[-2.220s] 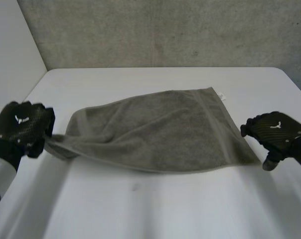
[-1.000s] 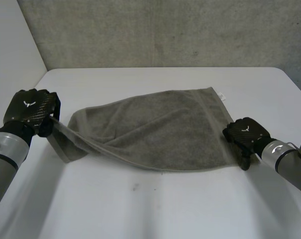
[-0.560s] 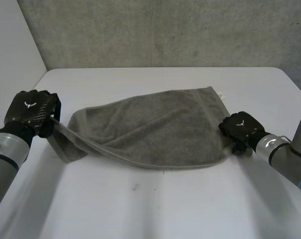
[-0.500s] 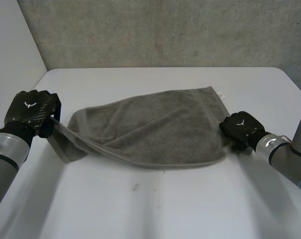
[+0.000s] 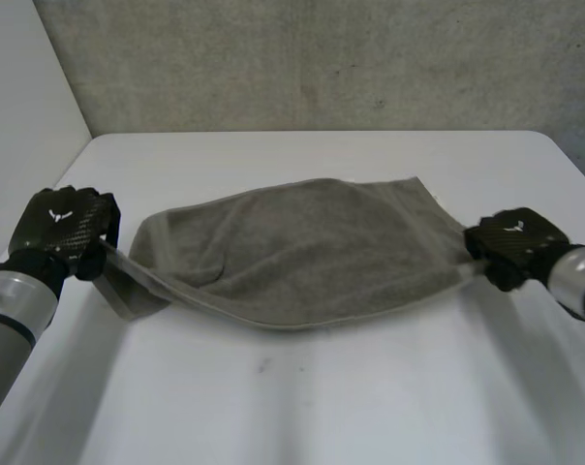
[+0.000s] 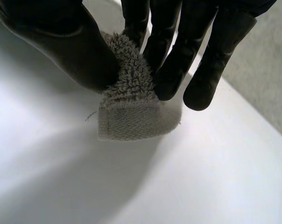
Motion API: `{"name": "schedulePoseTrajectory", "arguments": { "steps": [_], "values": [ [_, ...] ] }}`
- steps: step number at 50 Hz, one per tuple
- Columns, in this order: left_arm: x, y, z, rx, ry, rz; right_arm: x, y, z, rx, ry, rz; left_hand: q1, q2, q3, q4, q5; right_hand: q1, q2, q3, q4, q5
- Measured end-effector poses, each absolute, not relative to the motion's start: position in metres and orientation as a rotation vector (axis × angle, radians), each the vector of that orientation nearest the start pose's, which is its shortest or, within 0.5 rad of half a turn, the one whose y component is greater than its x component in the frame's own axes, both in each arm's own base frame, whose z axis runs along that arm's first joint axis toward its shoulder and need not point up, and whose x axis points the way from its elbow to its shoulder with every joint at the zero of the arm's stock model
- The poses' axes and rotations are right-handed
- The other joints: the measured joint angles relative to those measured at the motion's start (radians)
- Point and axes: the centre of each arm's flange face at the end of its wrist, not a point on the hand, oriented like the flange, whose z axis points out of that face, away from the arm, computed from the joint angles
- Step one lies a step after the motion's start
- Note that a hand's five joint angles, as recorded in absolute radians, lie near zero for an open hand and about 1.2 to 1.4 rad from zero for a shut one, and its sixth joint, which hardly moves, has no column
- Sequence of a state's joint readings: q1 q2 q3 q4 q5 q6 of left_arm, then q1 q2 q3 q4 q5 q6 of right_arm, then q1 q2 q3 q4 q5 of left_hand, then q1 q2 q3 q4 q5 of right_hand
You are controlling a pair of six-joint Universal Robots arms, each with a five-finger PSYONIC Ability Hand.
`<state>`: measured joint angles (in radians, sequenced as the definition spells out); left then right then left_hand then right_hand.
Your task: Fold the towel.
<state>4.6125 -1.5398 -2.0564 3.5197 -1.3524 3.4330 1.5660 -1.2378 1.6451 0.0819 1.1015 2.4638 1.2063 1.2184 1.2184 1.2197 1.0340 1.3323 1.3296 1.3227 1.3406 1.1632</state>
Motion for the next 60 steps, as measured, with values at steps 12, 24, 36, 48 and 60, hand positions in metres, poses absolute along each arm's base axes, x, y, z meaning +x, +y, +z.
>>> {"name": "schedulePoseTrajectory", "arguments": {
  "steps": [12, 24, 36, 48, 60],
  "values": [
    [-0.174, -0.206, 0.216, 0.716, 2.283, -2.097, 0.119, -0.255, 0.236, -1.352, 2.552, -1.464, 0.000, 0.000, 0.000, 0.000, 0.000, 0.000, 0.000, 0.000, 0.000, 0.000],
    [-0.172, -0.188, 0.217, 0.832, 2.277, -1.992, 0.116, -0.234, 0.243, -1.450, 2.490, -1.367, 0.000, 0.000, 0.000, 0.000, 0.000, 0.000, 0.000, 0.000, 0.000, 0.000],
    [-0.180, -0.251, 0.214, 0.855, 2.166, -2.082, 0.130, -0.296, 0.200, -1.310, 2.493, -1.378, 0.000, 0.000, 0.000, 0.000, 0.000, 0.000, 0.000, 0.000, 0.000, 0.000],
    [-0.220, -0.335, 0.184, 0.876, 2.164, -2.081, 0.166, -0.372, 0.166, -1.191, 2.517, -1.531, 0.000, 0.000, 0.000, 0.000, 0.000, 0.000, 0.000, 0.000, 0.000, 0.000],
    [-0.244, -0.394, 0.159, 0.811, 2.110, -2.090, 0.183, -0.419, 0.151, -1.137, 2.534, -1.698, 0.000, 0.000, 0.000, 0.000, 0.000, 0.000, 0.000, 0.000, 0.000, 0.000]
  ]
}}
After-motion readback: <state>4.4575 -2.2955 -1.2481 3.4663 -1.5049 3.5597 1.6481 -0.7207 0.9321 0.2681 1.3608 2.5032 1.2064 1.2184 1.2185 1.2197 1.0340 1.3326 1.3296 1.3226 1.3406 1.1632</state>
